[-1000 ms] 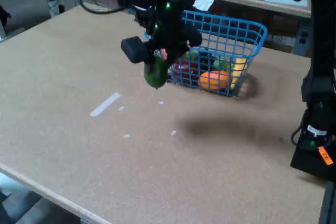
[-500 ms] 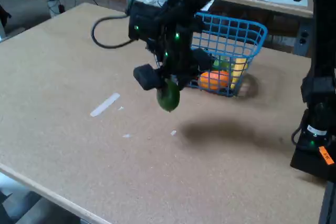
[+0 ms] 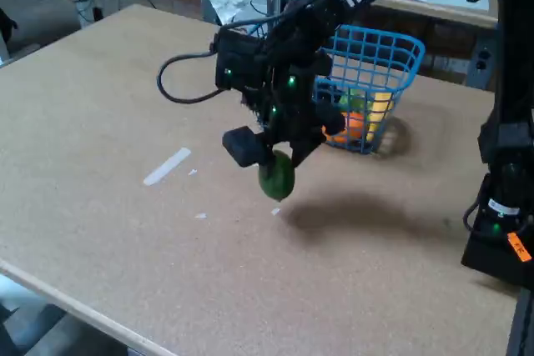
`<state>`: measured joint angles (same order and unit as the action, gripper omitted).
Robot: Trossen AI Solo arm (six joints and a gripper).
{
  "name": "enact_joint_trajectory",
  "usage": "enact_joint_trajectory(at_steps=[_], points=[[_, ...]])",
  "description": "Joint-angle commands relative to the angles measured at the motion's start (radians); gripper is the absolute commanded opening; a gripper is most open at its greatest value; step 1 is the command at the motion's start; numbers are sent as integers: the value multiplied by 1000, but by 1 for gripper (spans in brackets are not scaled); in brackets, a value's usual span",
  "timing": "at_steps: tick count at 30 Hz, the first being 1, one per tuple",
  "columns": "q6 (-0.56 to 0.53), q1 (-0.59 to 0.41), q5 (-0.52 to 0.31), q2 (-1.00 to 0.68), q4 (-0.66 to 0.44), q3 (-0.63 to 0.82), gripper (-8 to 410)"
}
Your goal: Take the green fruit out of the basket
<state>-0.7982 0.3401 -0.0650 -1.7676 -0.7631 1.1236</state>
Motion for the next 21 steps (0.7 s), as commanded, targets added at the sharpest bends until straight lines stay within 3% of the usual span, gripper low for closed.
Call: enact_joint_trajectory(at_steps=[1,9,21], points=[[-22,10,21,1,-13,-6,209],[-56,20,22,1,-43,-13,209],[-71,19,-24,1,81,-104,209]])
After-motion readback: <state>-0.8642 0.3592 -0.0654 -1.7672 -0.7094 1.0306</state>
